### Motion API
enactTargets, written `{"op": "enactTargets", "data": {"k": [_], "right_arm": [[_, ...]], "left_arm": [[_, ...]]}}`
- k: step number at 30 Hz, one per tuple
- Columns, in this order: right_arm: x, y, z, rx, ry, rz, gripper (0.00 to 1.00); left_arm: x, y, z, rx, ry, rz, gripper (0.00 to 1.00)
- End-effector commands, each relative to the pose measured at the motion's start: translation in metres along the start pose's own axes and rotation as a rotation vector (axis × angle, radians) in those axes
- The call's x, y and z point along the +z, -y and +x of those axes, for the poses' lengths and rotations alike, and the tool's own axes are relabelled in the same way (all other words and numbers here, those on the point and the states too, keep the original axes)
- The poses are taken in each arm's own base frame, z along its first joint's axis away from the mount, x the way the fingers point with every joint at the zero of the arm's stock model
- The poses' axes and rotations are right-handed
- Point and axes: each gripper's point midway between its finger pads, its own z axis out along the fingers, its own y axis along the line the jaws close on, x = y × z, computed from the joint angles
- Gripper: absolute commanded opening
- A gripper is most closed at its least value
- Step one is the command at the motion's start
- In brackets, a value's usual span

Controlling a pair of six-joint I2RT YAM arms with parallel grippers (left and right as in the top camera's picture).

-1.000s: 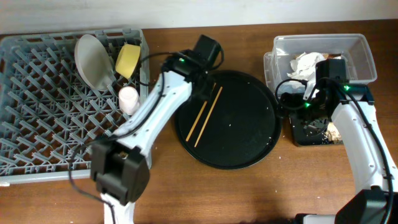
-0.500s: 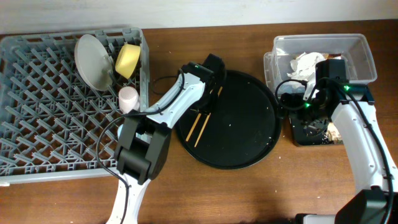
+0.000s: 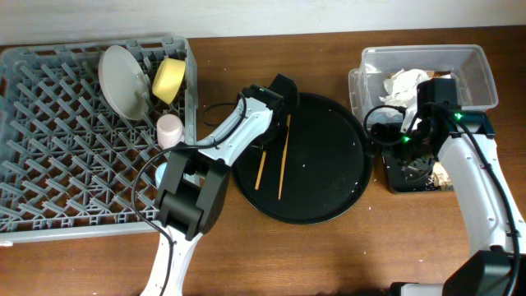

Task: Sort waste into correct bins and load items into the dishwasher rack
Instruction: 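Pick one chopstick from the tray with the left gripper and drop it in the rack, then move the left gripper back to the remaining chopstick on the tray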

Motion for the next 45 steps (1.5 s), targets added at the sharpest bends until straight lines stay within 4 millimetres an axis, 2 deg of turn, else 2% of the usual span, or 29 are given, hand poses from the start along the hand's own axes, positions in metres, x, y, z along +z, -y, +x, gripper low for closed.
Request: {"op": "enactTargets", "data": {"k": [1, 3, 4, 5, 6, 8, 9, 10, 12, 14, 15, 17, 19, 22, 23, 27, 29, 30, 31, 32, 35, 37, 39, 41, 44, 45], "right_arm": [[0.002, 0.002, 0.004, 0.007, -0.017, 0.004, 0.98], [0.002, 0.002, 0.004, 0.008, -0.020, 0.004, 0.98], [0.002, 0.002, 0.004, 0.008, -0.019, 0.004, 0.98], [0.002, 0.002, 0.004, 0.008, -0.019, 0.004, 0.98], [0.002, 0.002, 0.004, 0.008, -0.019, 0.004, 0.98], [0.002, 0.002, 0.004, 0.008, -0.018, 0.004, 0.98], [0.002, 0.002, 0.004, 0.007, -0.018, 0.003, 0.98], [0.002, 0.002, 0.003, 0.007, -0.016, 0.003, 0.99], [0.002, 0.002, 0.003, 0.007, -0.015, 0.003, 0.98], [0.002, 0.002, 0.003, 0.007, -0.016, 0.003, 0.98], [0.002, 0.002, 0.003, 0.007, -0.015, 0.003, 0.99], [0.002, 0.002, 0.002, 0.006, -0.012, 0.002, 0.98], [0.002, 0.002, 0.002, 0.006, -0.012, 0.002, 0.98], [0.002, 0.002, 0.003, 0.007, -0.016, 0.003, 0.99], [0.002, 0.002, 0.003, 0.007, -0.016, 0.003, 0.98], [0.002, 0.002, 0.004, 0.007, -0.018, 0.003, 0.99], [0.002, 0.002, 0.004, 0.008, -0.019, 0.003, 0.99], [0.002, 0.002, 0.004, 0.008, -0.018, 0.003, 0.98], [0.002, 0.002, 0.004, 0.008, -0.019, 0.003, 0.98], [0.002, 0.002, 0.004, 0.008, -0.019, 0.003, 0.98], [0.002, 0.002, 0.004, 0.008, -0.018, 0.003, 0.98], [0.002, 0.002, 0.004, 0.008, -0.018, 0.003, 0.98], [0.002, 0.002, 0.004, 0.008, -0.018, 0.003, 0.99], [0.002, 0.002, 0.004, 0.008, -0.018, 0.003, 0.98], [0.002, 0.002, 0.004, 0.008, -0.017, 0.003, 0.99], [0.002, 0.002, 0.004, 0.008, -0.019, 0.003, 0.98]], "left_arm": [[-0.074, -0.008, -0.033, 0.018, 0.133, 0.012, 0.01], [-0.160, -0.053, -0.041, -0.051, 0.245, -0.066, 0.01], [-0.195, -0.076, -0.036, -0.092, 0.283, -0.088, 0.01], [-0.217, -0.094, -0.030, -0.126, 0.305, -0.097, 0.01], [-0.246, -0.126, -0.013, -0.189, 0.324, -0.117, 0.01], [-0.269, -0.163, 0.015, -0.269, 0.309, -0.140, 0.01], [-0.279, -0.188, 0.036, -0.326, 0.284, -0.158, 0.01], [-0.284, -0.204, 0.045, -0.360, 0.277, -0.170, 0.01], [-0.288, -0.236, 0.064, -0.429, 0.265, -0.195, 0.00], [-0.282, -0.253, 0.073, -0.438, 0.230, -0.209, 0.01], [-0.264, -0.269, 0.085, -0.428, 0.155, -0.221, 0.01], [-0.247, -0.275, 0.091, -0.408, 0.101, -0.228, 0.01], [-0.222, -0.284, 0.093, -0.417, 0.058, -0.252, 0.01], [-0.188, -0.311, 0.108, -0.434, -0.019, -0.369, 0.01], [-0.170, -0.315, 0.111, -0.446, -0.036, -0.365, 0.01], [-0.137, -0.318, 0.119, -0.435, -0.072, -0.366, 0.01], [-0.129, -0.319, 0.119, -0.405, -0.074, -0.364, 0.02], [-0.129, -0.318, 0.117, -0.407, -0.070, -0.361, 0.29], [-0.129, -0.318, 0.116, -0.407, -0.066, -0.356, 0.44], [-0.128, -0.316, 0.114, -0.408, -0.059, -0.346, 0.52], [-0.137, -0.305, 0.101, -0.414, -0.007, -0.258, 0.53], [-0.156, -0.294, 0.087, -0.416, 0.061, -0.185, 0.54], [-0.182, -0.272, 0.068, -0.396, 0.171, -0.071, 0.54], [-0.199, -0.233, 0.050, -0.328, 0.257, 0.056, 0.54], [-0.196, -0.159, 0.028, -0.155, 0.277, 0.139, 0.54], [-0.190, -0.123, 0.020, -0.072, 0.281, 0.158, 0.54]]}}
